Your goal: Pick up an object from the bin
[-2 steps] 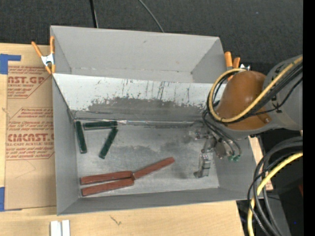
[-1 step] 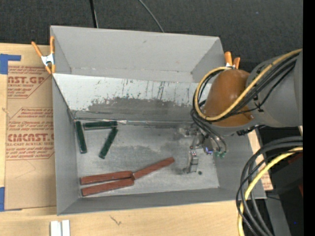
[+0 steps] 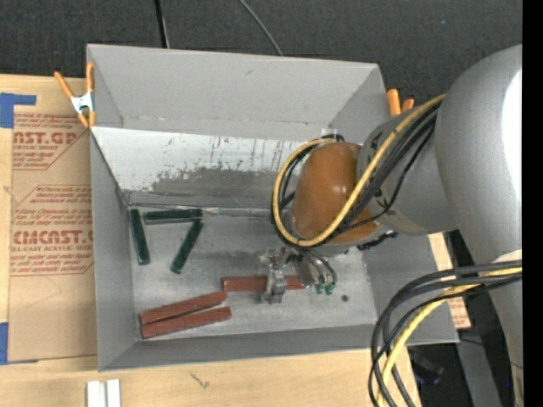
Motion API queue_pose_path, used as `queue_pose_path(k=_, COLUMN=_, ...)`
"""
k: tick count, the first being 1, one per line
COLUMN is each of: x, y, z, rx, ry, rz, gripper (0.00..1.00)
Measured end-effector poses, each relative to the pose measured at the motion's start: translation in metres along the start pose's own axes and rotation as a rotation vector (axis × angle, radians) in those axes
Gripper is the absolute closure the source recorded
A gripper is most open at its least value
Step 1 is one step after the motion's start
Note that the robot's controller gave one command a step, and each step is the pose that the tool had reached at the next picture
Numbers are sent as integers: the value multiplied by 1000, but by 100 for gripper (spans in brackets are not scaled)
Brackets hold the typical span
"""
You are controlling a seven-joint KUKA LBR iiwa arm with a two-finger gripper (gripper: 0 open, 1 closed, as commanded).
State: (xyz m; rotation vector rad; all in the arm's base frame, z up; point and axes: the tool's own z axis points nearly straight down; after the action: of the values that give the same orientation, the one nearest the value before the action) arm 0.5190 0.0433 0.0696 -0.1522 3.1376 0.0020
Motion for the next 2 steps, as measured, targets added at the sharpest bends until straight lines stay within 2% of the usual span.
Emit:
queue_pose_path(k=1, x=0, y=0, z=0, rx=0, ry=0, rz=0, gripper=100)
queue_pose_path(k=2, x=3, y=-1, z=-45, rx=1, ry=8, rz=-27, gripper=100)
